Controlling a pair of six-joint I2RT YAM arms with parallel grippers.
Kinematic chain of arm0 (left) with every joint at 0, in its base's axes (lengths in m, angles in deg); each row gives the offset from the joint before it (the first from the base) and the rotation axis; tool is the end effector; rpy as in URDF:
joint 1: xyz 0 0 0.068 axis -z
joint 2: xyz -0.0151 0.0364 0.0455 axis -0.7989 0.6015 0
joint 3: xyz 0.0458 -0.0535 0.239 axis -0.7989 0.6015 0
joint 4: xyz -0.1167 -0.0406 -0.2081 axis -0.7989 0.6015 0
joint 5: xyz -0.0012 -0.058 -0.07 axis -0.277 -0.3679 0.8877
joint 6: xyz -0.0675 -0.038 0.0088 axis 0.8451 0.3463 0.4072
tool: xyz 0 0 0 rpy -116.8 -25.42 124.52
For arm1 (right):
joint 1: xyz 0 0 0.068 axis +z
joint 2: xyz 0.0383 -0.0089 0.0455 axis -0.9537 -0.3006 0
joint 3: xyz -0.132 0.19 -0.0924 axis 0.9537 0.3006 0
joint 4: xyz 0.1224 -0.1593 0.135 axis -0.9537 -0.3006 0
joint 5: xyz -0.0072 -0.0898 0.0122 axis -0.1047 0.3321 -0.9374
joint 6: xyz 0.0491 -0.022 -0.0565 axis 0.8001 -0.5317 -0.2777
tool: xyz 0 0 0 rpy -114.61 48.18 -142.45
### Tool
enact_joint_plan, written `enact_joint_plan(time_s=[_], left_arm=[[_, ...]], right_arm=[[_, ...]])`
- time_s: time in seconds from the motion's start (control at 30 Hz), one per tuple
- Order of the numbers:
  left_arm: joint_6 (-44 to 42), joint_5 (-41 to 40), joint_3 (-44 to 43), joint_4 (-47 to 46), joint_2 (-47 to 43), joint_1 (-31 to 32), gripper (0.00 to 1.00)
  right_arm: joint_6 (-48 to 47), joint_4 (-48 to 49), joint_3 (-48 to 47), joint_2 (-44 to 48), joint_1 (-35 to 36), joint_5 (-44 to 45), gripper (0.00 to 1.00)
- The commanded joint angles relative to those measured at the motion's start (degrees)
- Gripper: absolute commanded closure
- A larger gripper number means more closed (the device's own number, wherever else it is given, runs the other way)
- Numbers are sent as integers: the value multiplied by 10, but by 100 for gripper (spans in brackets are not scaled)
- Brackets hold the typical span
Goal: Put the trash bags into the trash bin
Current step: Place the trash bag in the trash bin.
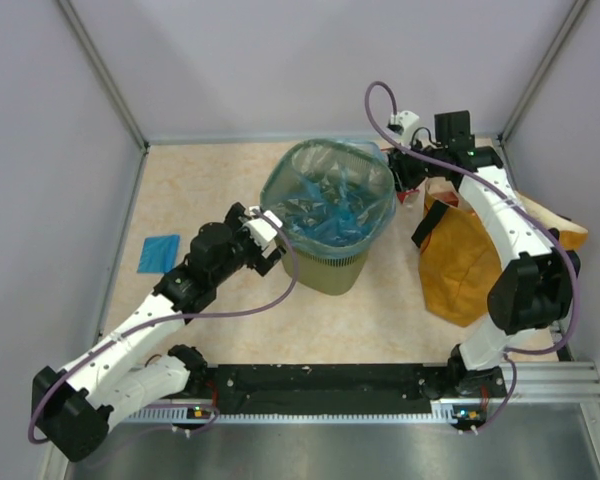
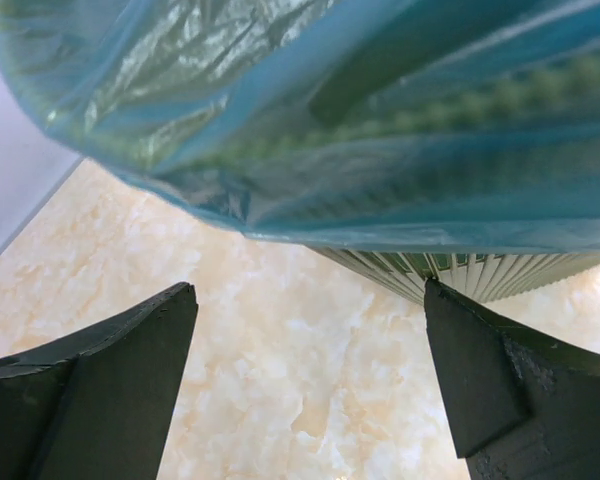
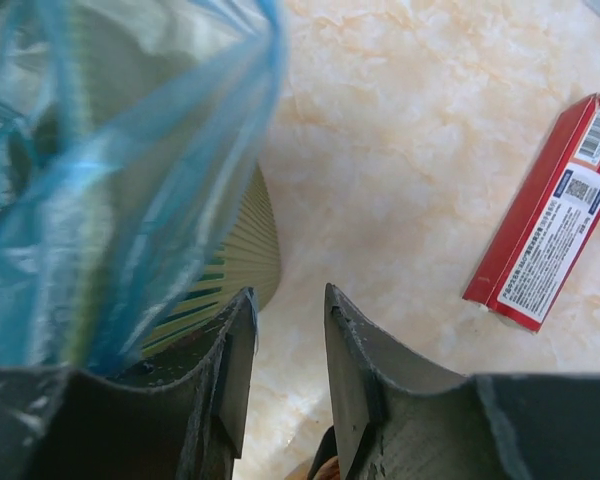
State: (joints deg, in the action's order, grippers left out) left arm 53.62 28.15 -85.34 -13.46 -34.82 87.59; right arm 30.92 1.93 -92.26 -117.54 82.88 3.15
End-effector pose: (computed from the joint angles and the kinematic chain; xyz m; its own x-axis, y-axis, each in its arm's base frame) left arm 0.1938 -0.1339 0.2711 -0.0343 0.4778 -0.8778 0.6303 0.6920 0.3520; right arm 0.3493 0.1019 0.3042 -0.4411 -0.3807 -0.8127 -0.7525 0.6503 0.1038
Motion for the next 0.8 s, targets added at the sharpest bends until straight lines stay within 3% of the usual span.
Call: enact_joint_plan(time_s=[0.0, 0.43, 0.77], left_arm=[[14, -33, 19, -114, 7, -13, 1], [46, -66, 37, -242, 51, -68, 1], [75, -6, 27, -280, 87, -145, 1]], right_arm=[[-13, 14, 11, 55, -4, -6, 67], [-6, 20, 110, 134, -4, -15, 69], [35, 80, 213, 222, 13, -32, 71]])
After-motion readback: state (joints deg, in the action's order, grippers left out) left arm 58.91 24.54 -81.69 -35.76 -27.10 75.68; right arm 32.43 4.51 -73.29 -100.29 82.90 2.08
